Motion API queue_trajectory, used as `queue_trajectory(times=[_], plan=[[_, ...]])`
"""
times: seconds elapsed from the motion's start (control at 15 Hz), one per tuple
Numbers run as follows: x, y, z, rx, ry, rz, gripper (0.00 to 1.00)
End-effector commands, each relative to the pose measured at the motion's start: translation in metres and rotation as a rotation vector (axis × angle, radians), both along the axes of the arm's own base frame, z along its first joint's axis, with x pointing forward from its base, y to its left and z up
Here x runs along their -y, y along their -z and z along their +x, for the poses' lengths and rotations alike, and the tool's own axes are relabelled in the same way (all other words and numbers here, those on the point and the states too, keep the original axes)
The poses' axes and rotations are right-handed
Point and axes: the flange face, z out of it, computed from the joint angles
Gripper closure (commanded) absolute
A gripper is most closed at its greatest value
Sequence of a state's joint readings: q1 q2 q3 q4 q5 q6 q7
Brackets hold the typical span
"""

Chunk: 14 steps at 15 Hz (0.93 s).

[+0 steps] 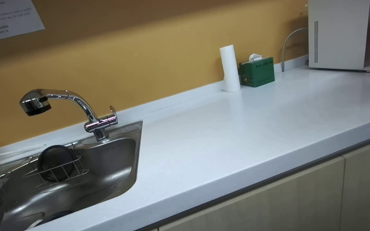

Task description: Pick up the orange cup and place it under the nozzle of the coffee machine

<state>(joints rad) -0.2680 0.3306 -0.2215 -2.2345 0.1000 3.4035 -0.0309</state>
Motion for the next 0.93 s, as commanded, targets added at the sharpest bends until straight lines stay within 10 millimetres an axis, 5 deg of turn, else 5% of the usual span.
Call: queue_trajectory(times=[0.0, 0.67, 0.73, 0.87], plan=[[0.007, -0.002, 0.012, 0.023, 0.033, 0.019, 0.52], [0.017, 0.004, 0.016, 0.023, 0.063, 0.038, 0.52], [0.017, 0.004, 0.016, 0.022, 0.069, 0.043, 0.07], [0.017, 0.004, 0.016, 0.017, 0.068, 0.047, 0.02]])
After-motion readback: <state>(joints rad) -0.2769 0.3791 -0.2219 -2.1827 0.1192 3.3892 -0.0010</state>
